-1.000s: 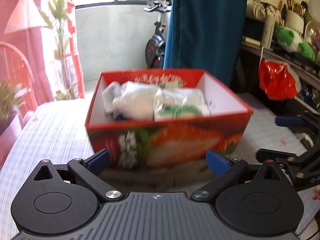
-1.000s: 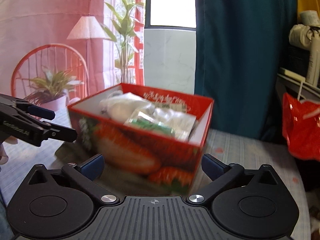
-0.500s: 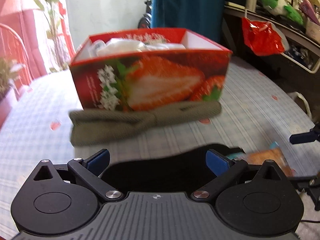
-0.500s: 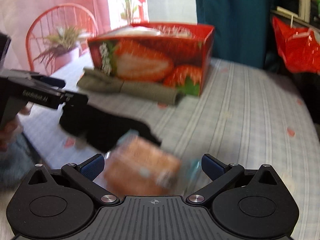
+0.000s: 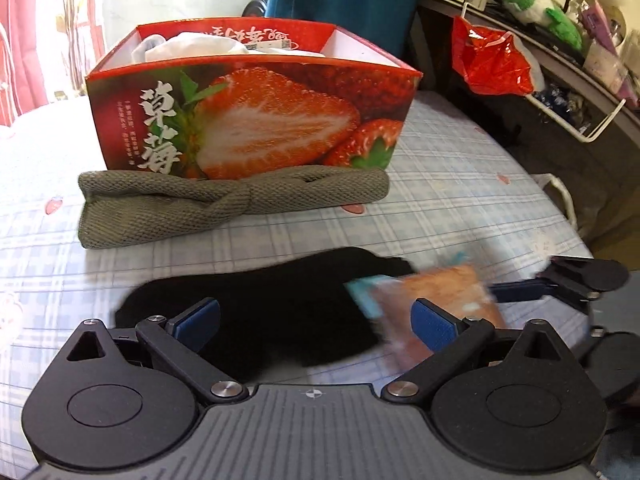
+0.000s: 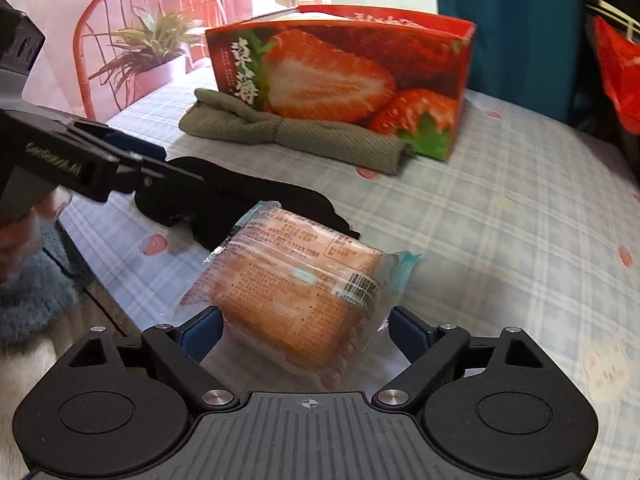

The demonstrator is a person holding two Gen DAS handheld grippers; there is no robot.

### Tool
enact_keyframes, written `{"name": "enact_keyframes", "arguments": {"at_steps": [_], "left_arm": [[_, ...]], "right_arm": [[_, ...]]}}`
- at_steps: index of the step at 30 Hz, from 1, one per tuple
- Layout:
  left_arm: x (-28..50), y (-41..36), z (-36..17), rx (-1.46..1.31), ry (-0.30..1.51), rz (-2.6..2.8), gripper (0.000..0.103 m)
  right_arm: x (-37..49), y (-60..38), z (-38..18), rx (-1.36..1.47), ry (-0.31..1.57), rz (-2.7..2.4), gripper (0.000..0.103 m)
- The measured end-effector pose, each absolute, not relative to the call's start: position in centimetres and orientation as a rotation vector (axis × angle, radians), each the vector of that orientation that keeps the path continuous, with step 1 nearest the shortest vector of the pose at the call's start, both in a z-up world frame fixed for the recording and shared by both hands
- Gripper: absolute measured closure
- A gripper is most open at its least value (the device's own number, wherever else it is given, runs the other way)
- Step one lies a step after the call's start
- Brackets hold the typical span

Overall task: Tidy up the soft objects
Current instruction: 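Move both grippers to the wrapped bread pastry and close on it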

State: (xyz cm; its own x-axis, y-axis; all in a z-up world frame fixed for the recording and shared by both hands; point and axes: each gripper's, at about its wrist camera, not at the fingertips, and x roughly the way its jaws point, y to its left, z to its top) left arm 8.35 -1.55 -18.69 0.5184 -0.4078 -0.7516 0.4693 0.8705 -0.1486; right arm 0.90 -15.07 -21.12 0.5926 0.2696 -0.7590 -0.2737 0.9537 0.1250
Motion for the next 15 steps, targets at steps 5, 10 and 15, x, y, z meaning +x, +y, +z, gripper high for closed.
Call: {"name": "enact_keyframes", "arguments": {"at_steps": [5, 10, 15], "left_arm": [[8.7, -1.3, -19.3, 0.032, 0.918, -0.55, 0.019], [9.5, 0.0, -20.4, -0.058, 0.955, -0.533, 0.035], [9.8, 1.4, -21.5, -0.16, 0.971, -0.537, 0.036]], "right_arm": [[3.0, -13.1, -21.4, -0.003, 0.849, 0.339, 0.023], [3.8, -10.8, -21.6, -0.046, 0.815, 0.385, 0.026], [4.3, -9.5, -21.7, -0.052, 0.791, 0.419, 0.027]]}}
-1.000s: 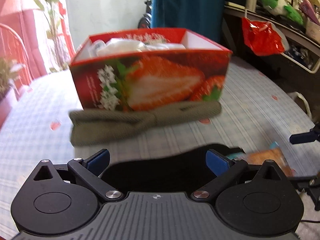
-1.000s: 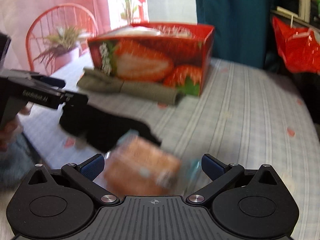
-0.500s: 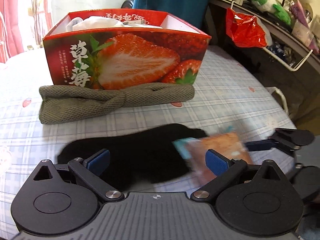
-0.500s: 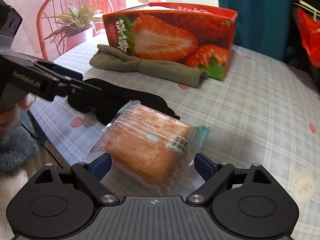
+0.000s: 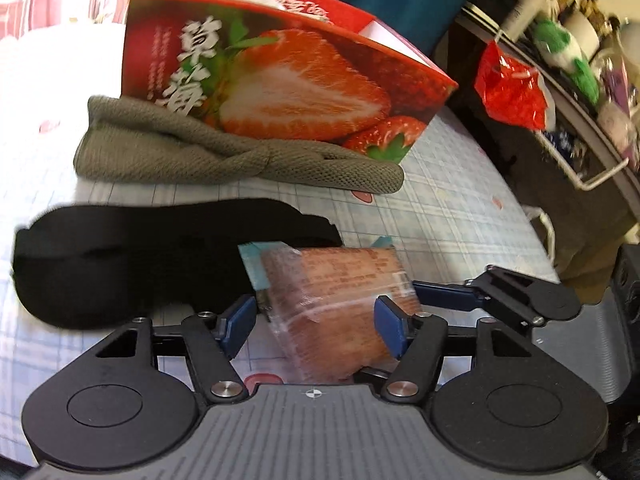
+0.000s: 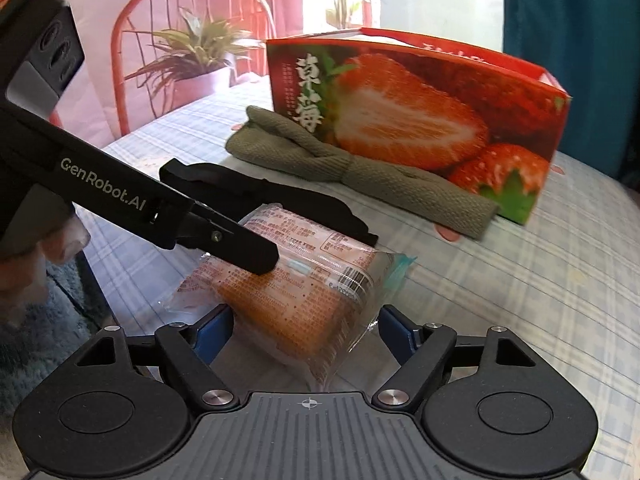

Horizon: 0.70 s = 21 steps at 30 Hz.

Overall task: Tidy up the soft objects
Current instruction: 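Move both grippers to the wrapped bread pastry and close on it, then lift the wrapped pastry with both grippers and lower it into the box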

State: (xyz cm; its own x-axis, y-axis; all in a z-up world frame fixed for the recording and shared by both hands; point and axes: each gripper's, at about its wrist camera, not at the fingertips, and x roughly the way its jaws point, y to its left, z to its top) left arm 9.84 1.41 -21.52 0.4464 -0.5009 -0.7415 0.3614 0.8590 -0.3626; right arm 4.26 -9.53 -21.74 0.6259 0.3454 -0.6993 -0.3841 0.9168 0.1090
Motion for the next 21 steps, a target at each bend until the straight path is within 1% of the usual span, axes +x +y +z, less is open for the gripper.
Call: {"name": "enact_keyframes", "arguments": {"at_steps": [3, 7, 10, 21], "left_arm": [[9.8, 2.2, -21.9, -0.17, 0.96, -0.529, 0.036], [9.9, 2.6, -22.2, -0.196, 0.952, -0.531, 0.036], [9.8, 2.6, -22.3, -0.195, 0.937, -0.545, 0.039], [9.1, 2.0, -22.1, -0.185, 0.927, -0.601, 0.039]], "right_arm": [[4.5, -9.0, -21.9, -0.051, 0.779, 0.428, 0.027], [4.3, -8.7, -22.3, -0.038, 0.767, 0.441, 0.032], [4.0, -8.5, -22.3, -0.039, 0.753, 0.441, 0.036], [2.7, -7.9, -22.0, -0.048, 0.706, 0.448, 0.04]]}}
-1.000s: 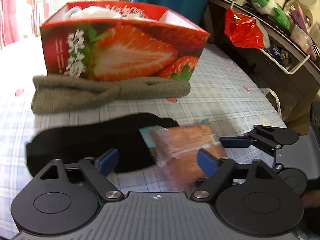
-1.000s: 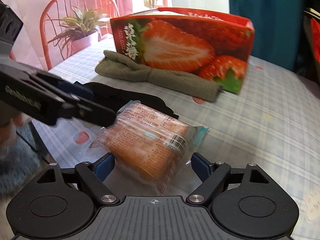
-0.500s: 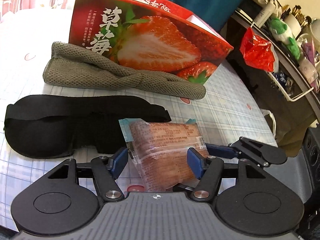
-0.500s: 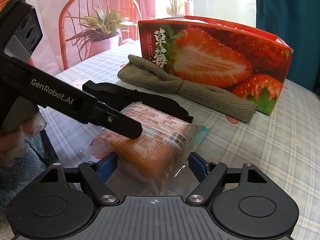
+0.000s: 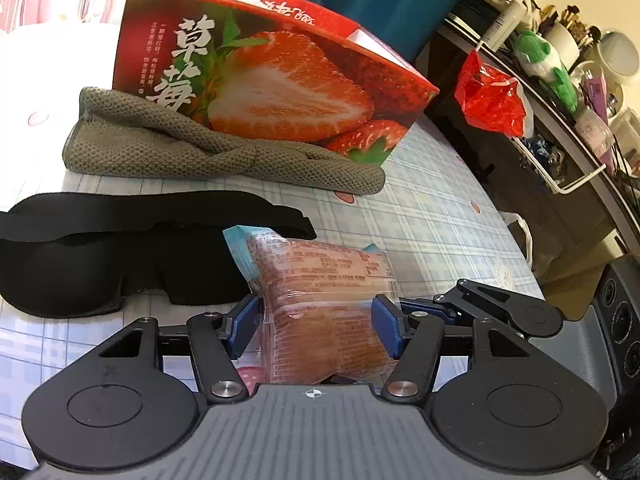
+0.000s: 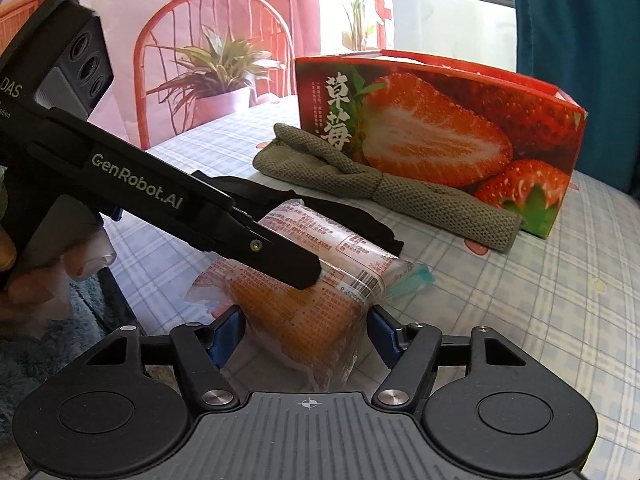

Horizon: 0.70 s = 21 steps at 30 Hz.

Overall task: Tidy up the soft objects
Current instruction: 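Lift the wrapped pastry with both grippers and lower it into the box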

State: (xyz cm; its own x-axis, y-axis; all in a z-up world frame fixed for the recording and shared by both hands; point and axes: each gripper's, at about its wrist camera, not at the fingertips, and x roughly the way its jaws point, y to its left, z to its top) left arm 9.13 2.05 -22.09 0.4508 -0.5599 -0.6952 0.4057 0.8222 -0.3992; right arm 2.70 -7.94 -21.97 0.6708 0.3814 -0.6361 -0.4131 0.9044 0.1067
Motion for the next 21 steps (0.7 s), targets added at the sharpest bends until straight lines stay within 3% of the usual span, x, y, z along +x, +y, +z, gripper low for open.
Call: {"name": "enact_keyframes", "arguments": {"at_steps": [13, 21], "left_arm": [[9.3, 3.1, -20.2, -0.204, 0.873, -0.613, 0.046], [12.1, 3.1, -13.7, -0.167, 0.739, -0.625, 0.047]], "right_arm": [[2.7, -8.4, -21.0, -0.031, 0.659, 0.434, 0.04], [6.3, -9.4, -16.0, -0.013, 0.563, 0.434, 0.04]]}}
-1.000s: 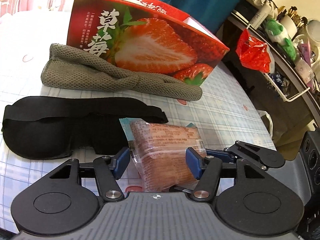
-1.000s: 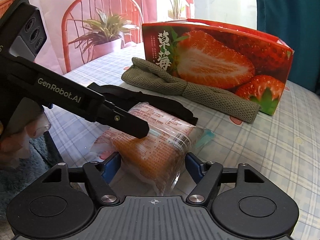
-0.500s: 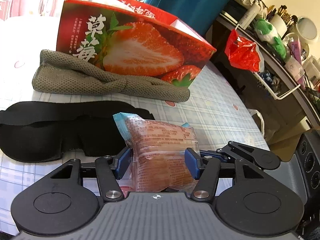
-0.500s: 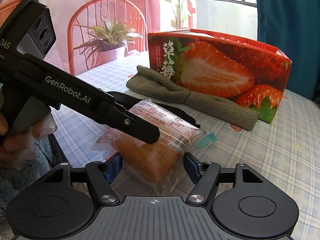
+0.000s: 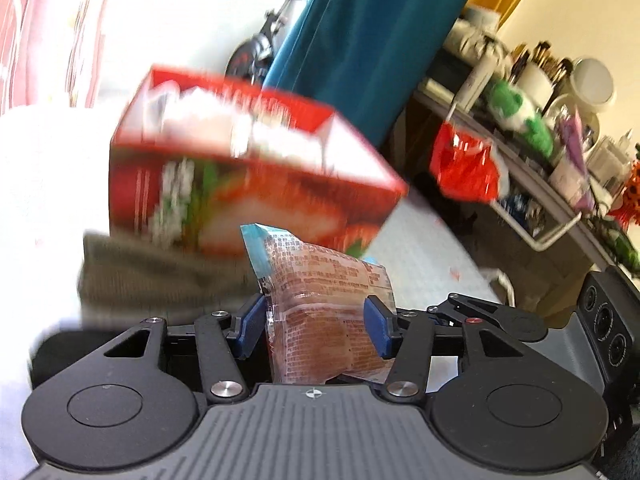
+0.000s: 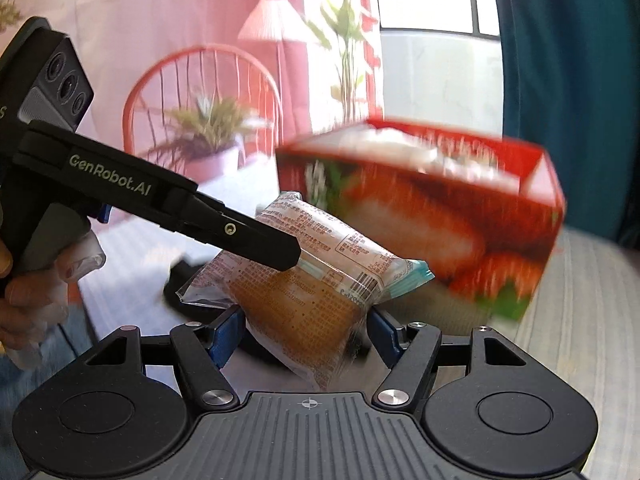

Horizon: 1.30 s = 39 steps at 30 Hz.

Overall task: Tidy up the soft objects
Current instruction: 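Lift the wrapped pastry with both grippers and lower it into the box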

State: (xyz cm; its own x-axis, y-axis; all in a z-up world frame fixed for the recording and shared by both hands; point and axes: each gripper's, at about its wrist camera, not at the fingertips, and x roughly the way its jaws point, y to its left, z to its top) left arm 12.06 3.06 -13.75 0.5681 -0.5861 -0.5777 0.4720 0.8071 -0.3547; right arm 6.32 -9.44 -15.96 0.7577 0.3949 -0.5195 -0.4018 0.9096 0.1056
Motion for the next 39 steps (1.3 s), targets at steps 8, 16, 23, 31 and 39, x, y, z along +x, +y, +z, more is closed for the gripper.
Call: {"name": "enact_keyframes", "arguments": {"at_steps": [8, 16, 23, 31, 39], "left_arm": [[18.3, 4.0, -7.4, -0.188, 0.646, -0.625, 0.047], [25.0, 4.4, -6.3, -0.199, 0.626, -0.619, 0.044], [28.1, 4.9, -8.8, -0.161, 0.669, -0.6, 0.043], [28.1, 5.8, -10.2, -0.121, 0.695, -0.539, 0.043], [25.6, 5.9, -9.5, -0.014, 0.626, -0.436, 0.032]], "right_arm": [[13.2, -9.1, -9.9, -0.047, 0.451, 0.426, 0.04], [21.4, -9.0, -8.6, -0.043, 0.441, 0.403, 0.04], [26.3, -9.4, -10.7, -0.013, 0.491, 0.376, 0.046], [26.3, -8.1, -13.0, -0.022, 0.562, 0.42, 0.047], [24.1, -8.8, -12.7, -0.035, 0.546, 0.323, 0.038]]}}
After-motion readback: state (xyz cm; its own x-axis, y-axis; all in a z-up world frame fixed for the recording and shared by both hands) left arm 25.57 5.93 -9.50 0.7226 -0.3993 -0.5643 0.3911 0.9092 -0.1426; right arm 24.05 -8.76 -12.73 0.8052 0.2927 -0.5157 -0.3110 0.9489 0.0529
